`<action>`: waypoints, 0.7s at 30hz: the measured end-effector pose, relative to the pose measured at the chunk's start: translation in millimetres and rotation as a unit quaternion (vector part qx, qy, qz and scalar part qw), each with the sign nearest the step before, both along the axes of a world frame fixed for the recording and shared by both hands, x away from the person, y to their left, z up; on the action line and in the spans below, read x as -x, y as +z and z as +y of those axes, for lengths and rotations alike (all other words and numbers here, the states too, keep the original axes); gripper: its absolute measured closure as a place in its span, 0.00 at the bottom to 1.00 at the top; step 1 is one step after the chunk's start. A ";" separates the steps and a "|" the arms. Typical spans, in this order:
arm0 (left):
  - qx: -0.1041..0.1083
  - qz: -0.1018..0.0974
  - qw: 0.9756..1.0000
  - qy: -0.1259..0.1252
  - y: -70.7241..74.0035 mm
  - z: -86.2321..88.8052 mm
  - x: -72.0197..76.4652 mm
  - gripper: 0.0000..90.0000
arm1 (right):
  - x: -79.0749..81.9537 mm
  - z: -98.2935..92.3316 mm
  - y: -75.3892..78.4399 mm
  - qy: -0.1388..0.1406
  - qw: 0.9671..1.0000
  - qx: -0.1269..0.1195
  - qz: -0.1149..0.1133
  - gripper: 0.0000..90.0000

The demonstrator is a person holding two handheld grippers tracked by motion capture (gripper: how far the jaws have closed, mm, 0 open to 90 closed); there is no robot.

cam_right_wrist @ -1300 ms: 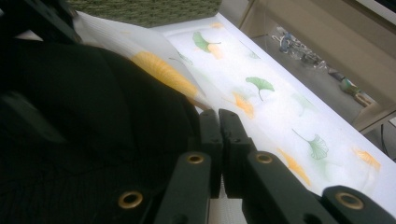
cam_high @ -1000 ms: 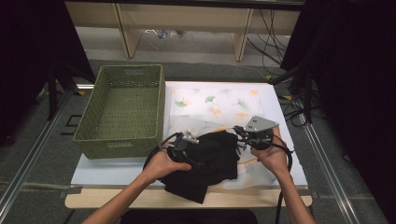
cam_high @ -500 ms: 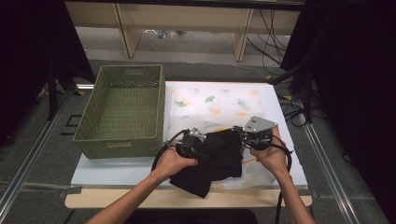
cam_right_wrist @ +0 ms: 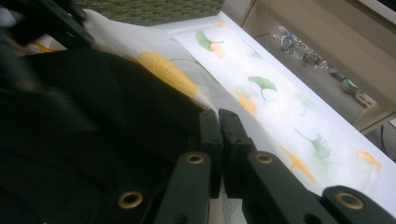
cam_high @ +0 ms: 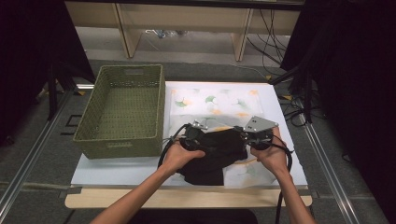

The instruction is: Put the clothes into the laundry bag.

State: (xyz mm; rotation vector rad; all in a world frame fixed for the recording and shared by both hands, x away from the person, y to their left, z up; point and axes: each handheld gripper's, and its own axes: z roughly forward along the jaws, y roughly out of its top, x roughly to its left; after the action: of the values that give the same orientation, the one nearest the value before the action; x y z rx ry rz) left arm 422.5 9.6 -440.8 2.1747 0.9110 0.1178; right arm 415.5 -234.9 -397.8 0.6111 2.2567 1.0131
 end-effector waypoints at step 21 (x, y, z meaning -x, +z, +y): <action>-0.049 -0.036 0.996 -0.060 -11.5 -2.1 8.7 0.77 | 1.2 1.9 0.3 0.002 1.000 0.002 -0.001 1.00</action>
State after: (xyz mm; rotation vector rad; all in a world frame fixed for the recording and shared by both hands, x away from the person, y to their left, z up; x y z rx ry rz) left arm 413.7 7.5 -452.2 2.2951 0.7476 0.1843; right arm 414.4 -233.0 -397.4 0.6034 2.2587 1.0113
